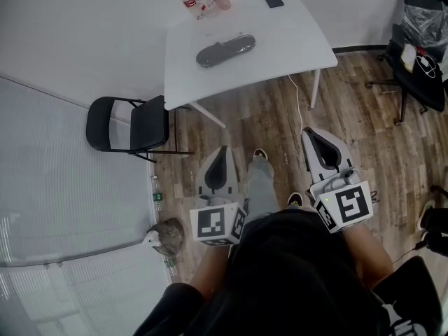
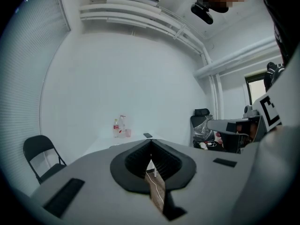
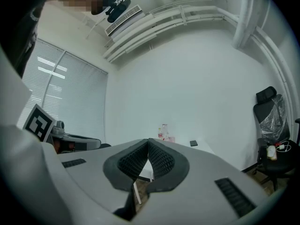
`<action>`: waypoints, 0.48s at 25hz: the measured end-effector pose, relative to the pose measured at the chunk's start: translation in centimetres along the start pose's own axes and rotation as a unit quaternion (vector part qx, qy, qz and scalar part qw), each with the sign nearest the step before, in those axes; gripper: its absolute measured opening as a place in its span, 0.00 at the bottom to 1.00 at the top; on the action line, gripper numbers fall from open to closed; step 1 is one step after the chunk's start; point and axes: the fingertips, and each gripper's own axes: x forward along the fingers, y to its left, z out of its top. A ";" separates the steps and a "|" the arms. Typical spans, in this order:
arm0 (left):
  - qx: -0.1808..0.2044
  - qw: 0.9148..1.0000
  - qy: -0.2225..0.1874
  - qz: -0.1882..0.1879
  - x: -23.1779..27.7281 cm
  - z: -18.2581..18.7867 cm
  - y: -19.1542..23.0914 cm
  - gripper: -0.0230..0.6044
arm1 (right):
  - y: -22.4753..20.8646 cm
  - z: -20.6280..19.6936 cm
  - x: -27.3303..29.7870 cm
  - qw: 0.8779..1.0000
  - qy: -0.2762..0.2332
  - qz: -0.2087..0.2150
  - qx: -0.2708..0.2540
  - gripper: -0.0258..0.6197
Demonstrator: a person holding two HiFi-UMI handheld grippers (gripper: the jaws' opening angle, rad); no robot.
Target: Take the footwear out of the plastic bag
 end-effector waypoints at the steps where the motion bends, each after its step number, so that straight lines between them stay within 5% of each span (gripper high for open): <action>1: 0.001 1.000 0.000 -0.002 0.2 0.0 -0.1 0.07 | -0.1 0.0 0.0 1.000 0.000 -0.001 0.001 0.07; 12: -0.003 1.000 0.005 -0.008 2.6 -0.2 0.9 0.07 | -1.6 -0.3 2.2 1.000 0.003 -0.009 0.004 0.07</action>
